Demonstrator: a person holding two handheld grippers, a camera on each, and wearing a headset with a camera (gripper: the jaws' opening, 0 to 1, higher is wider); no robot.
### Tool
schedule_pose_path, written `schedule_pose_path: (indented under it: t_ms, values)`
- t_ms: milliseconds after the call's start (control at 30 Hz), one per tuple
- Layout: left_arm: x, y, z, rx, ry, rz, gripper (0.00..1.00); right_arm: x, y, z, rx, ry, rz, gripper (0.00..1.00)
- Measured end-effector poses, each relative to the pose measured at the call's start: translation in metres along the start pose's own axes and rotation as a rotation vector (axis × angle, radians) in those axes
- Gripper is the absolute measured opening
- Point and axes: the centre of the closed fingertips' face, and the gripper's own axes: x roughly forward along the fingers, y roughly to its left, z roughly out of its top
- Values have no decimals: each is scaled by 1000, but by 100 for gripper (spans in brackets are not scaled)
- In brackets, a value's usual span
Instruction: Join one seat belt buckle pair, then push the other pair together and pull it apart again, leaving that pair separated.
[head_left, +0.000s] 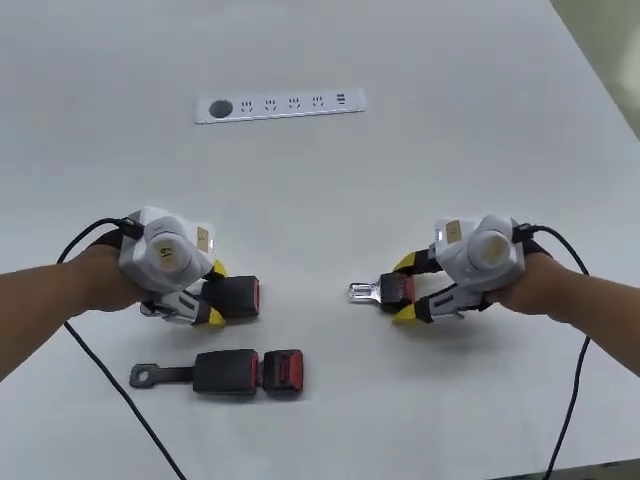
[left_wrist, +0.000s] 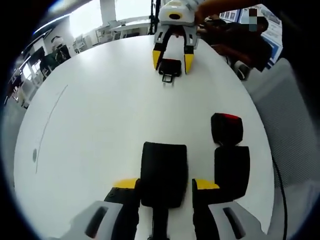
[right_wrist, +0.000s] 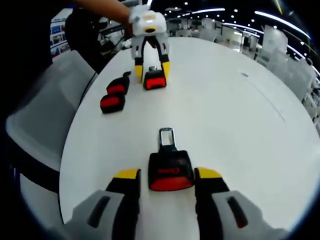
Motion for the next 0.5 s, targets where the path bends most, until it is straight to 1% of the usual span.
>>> schedule_pose_path:
  t_ms: [33,67,100,133,167,200,233,267,300,367,400,467,500]
  values:
    - [-1,1,1,0,-4,14,49,-1,-1,-1,5,0,-9,46]
    - [-3,2,1,7,-6,27,52,-3,-4,0,33,-9,-37,48]
    - [-6,3,2,-10,-11,51,57,-5,-7,1,63,-22,-60,52]
    - [-8,3,3,-33,-18,63,61,-7,-11,4,103,-48,-87,59]
    - [-11,3,5,-52,-33,79,66,-8,-12,5,115,-56,-98,64]
    - [-14,4,6,-61,-42,94,72,-12,-16,9,153,-81,-129,68]
    - [-19,7,6,-82,-48,134,77,-15,-20,12,192,-106,-165,74]
    - [-22,9,6,-104,-55,158,80,-18,-23,14,222,-121,-194,78]
    - [-27,11,9,-130,-85,185,86,-21,-27,15,242,-131,-231,81]
    - [-34,17,10,-174,-136,222,92,-26,-28,16,261,-131,-271,83]
    - [-41,18,10,-218,-157,251,93,-28,-27,18,285,-140,-291,84]
    - [-53,20,8,-265,-187,298,94,-32,-27,24,319,-166,-322,85]
    - [-56,20,7,-268,-194,308,95,-33,-26,24,323,-167,-326,84]
